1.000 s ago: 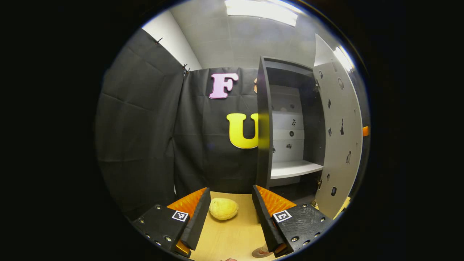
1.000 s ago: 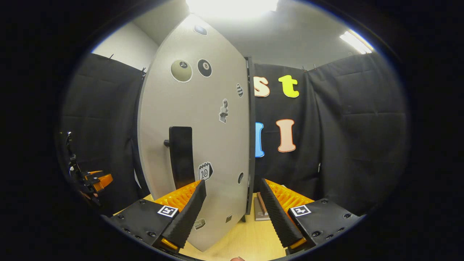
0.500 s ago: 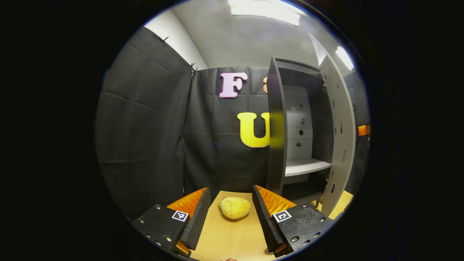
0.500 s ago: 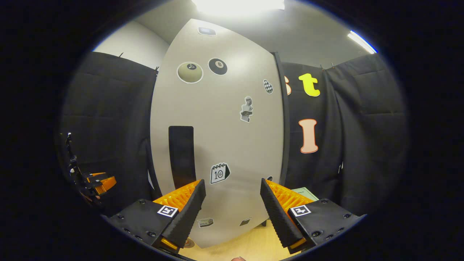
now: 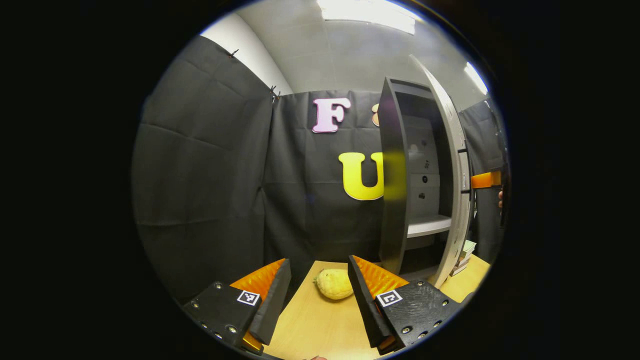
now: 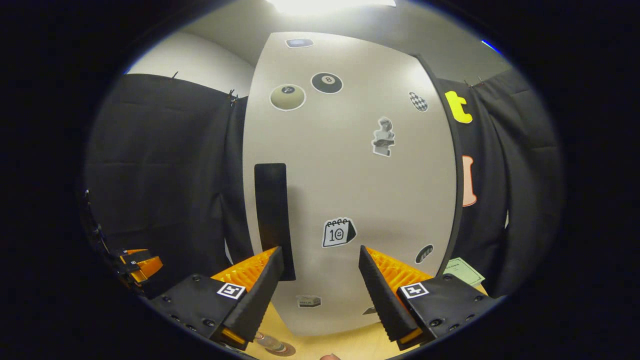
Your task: Open the cabinet door with the right hand, grasp the bottle in the cabinet with the left hand and place it on the coaster, then close the cabinet door with the right hand.
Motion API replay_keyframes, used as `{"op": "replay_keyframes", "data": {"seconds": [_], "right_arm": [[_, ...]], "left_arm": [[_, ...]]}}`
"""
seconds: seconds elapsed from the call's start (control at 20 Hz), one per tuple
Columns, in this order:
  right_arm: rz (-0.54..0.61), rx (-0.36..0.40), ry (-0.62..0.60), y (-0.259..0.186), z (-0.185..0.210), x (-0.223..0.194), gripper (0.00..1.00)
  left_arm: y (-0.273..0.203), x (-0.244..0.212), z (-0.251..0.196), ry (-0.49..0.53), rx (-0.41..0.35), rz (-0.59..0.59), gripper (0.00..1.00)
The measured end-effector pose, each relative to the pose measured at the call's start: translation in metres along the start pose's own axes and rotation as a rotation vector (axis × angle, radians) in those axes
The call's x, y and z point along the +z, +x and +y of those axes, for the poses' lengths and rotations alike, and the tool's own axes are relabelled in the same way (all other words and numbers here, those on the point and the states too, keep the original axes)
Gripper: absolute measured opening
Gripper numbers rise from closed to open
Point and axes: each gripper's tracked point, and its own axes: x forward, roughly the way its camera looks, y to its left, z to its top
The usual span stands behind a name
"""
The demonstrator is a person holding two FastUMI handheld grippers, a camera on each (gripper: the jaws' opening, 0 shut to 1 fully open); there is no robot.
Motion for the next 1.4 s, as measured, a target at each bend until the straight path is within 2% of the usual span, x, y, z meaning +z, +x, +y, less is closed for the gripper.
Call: {"op": "replay_keyframes", "data": {"seconds": [0.05,0.15,0.2,0.25,0.4,0.45,0.6,0.65,0.9,1.15,1.4], "right_arm": [[-0.002,-0.001,-0.001,0.006,0.003,0.0,0.92],[-0.002,-0.001,0.009,0.017,0.006,0.0,0.92],[-0.003,0.0,0.017,0.023,0.006,0.0,0.96],[-0.005,-0.002,0.026,0.031,0.005,0.001,0.92],[-0.016,-0.013,0.052,0.047,0.003,0.0,0.92],[-0.019,-0.017,0.058,0.051,0.004,0.001,0.96],[-0.03,-0.029,0.07,0.051,0.005,0.003,0.92],[-0.044,-0.025,0.068,0.047,0.008,0.006,0.98],[-0.073,-0.023,0.034,0.004,-0.005,0.019,0.98],[-0.089,-0.058,-0.017,-0.061,-0.043,0.023,0.98],[-0.09,-0.109,-0.029,-0.115,-0.1,0.022,0.98]], "left_arm": [[-0.001,-0.004,0.007,-0.002,0.009,0.001,0.67],[-0.003,-0.007,0.014,-0.005,0.016,0.008,0.66],[-0.003,-0.008,0.016,-0.006,0.018,0.01,0.66],[-0.002,-0.009,0.016,-0.006,0.021,0.012,0.66],[-0.006,-0.008,0.02,0.006,0.025,0.012,0.67],[-0.008,-0.006,0.021,0.012,0.025,0.012,0.67],[-0.009,0.002,0.018,0.029,0.021,0.003,0.67],[-0.009,0.007,0.018,0.033,0.02,-0.007,0.67],[-0.007,0.029,-0.009,0.033,0.002,-0.042,0.67],[-0.011,0.045,-0.077,0.055,-0.07,-0.068,0.67],[-0.023,0.06,-0.153,0.053,-0.144,-0.08,0.64]]}}
